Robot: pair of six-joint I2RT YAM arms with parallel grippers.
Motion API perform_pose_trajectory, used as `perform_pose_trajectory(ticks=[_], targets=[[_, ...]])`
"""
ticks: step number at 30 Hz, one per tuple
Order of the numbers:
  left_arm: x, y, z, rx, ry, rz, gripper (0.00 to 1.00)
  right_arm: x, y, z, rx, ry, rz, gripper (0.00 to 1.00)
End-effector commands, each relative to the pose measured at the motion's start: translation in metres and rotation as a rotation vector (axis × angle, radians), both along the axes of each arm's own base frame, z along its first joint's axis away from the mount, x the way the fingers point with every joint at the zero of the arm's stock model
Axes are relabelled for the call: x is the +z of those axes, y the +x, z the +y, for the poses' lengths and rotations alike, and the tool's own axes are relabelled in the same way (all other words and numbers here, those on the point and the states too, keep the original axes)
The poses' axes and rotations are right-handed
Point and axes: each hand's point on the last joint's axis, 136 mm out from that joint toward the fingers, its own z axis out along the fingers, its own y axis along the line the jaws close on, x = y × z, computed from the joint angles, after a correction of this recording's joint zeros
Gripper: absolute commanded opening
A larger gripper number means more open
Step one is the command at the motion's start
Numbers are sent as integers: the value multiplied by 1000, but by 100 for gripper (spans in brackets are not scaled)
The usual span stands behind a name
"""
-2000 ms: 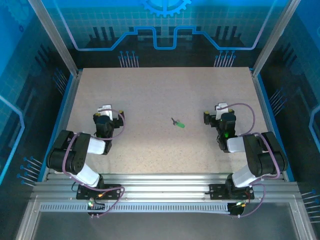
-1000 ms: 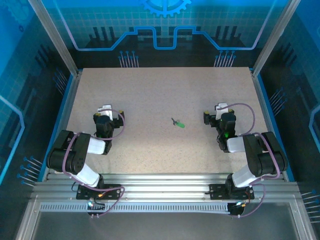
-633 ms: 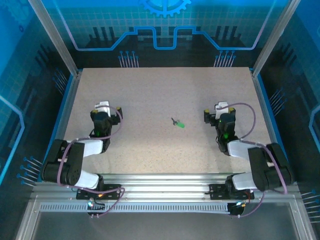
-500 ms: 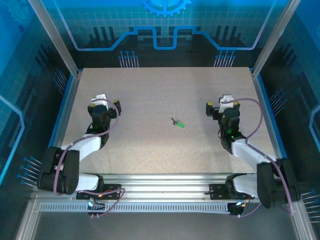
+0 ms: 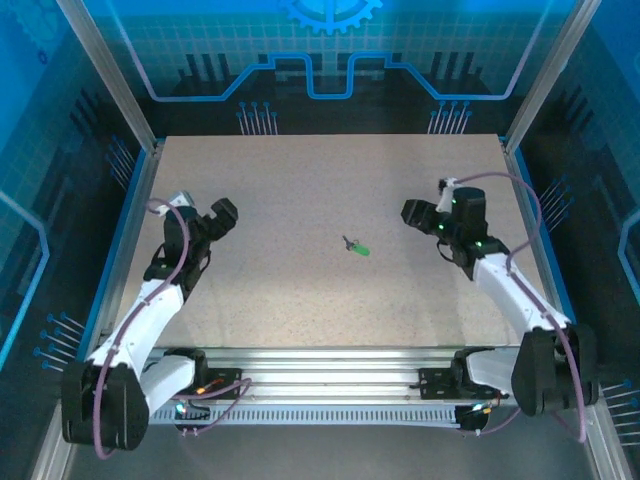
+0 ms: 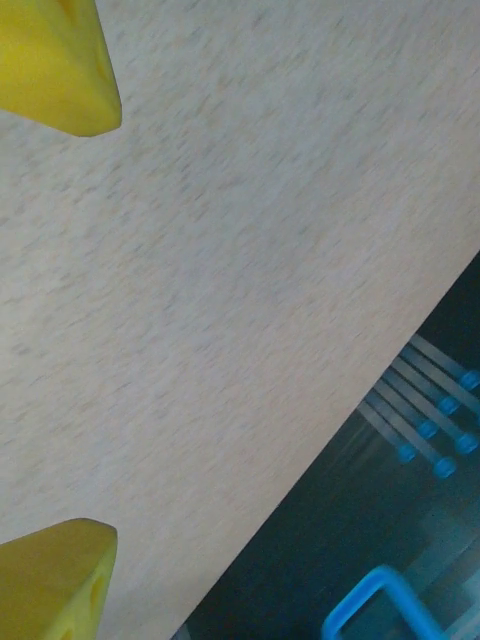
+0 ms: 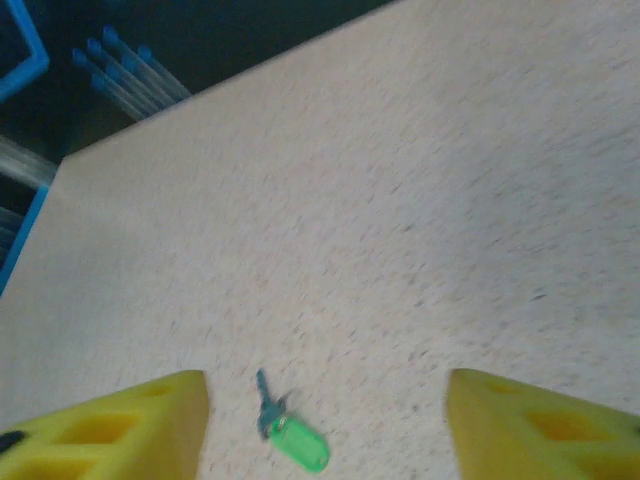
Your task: Remove the keys from the keyring
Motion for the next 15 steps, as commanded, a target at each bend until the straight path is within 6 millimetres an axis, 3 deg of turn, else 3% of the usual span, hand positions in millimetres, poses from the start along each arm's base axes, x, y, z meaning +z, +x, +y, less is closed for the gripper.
perform_pose_trajectory(ticks=[1, 6, 10, 15], targets=[[-22, -26, -44, -171, -105, 102, 92, -43, -24, 36, 115, 14, 252, 50], [-43, -49, -79, -283, -157, 208, 88, -71, -21, 73, 183, -8, 343, 43], [-50, -64, -101, -362, -170, 224, 86, -91, -19, 95, 221, -22, 398, 42], [-56, -73, -107, -372, -191, 228, 87, -113, -16, 115, 250, -57, 453, 36]])
